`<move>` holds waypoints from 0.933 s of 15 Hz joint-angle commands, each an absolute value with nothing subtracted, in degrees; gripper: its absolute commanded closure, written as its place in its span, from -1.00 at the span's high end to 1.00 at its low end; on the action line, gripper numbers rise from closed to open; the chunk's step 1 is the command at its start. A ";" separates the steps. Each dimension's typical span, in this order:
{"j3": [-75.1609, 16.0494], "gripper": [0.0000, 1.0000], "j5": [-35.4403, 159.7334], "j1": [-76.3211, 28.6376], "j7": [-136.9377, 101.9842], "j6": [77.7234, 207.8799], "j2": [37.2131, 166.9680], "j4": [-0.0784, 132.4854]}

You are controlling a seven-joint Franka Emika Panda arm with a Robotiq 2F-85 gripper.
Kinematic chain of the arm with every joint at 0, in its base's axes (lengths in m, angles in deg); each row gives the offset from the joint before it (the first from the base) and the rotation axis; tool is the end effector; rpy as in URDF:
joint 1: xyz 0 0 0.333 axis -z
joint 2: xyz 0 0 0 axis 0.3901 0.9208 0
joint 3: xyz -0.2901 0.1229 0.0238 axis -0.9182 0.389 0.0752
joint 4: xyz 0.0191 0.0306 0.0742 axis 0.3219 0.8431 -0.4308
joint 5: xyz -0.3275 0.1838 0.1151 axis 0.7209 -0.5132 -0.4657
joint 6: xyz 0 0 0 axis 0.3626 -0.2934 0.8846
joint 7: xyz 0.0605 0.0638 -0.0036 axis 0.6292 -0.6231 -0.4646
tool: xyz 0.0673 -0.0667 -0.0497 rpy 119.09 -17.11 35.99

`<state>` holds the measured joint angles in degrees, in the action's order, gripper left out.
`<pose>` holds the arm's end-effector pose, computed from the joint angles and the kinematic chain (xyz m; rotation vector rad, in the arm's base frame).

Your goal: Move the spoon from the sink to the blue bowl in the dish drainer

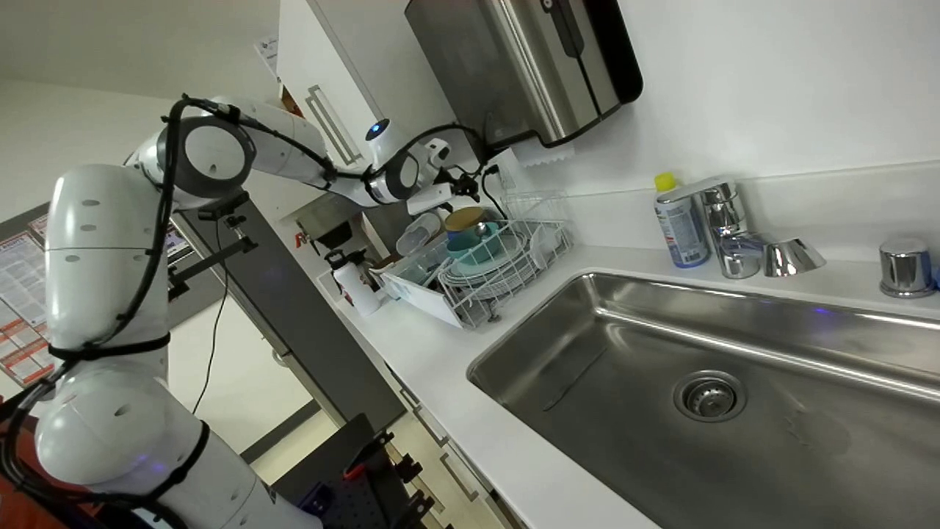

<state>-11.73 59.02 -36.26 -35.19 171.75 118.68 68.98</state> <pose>0.6604 0.3046 0.3530 -2.6800 -0.8577 -0.8910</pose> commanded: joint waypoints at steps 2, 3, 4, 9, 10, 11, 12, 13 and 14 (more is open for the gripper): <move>-11.23 1.00 58.97 -33.41 -34.26 172.55 112.48 76.93; -11.05 1.00 58.97 -32.82 -34.65 171.85 111.22 78.31; -10.60 1.00 58.83 -32.08 -35.30 170.85 109.63 79.98; -13.76 1.00 60.55 -32.42 -32.76 164.40 98.96 89.25; -14.11 1.00 60.59 -32.43 -32.70 162.98 96.88 90.71; -13.83 1.00 59.77 -31.93 -33.64 161.10 94.43 92.40; -13.73 1.00 59.18 -31.63 -34.30 159.34 92.28 93.72; -13.82 1.00 58.90 -31.51 -34.29 156.95 89.94 95.10; -13.76 1.00 58.21 -31.31 -34.86 154.50 87.93 96.13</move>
<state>-13.66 59.03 -31.90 -35.15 160.23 96.33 89.94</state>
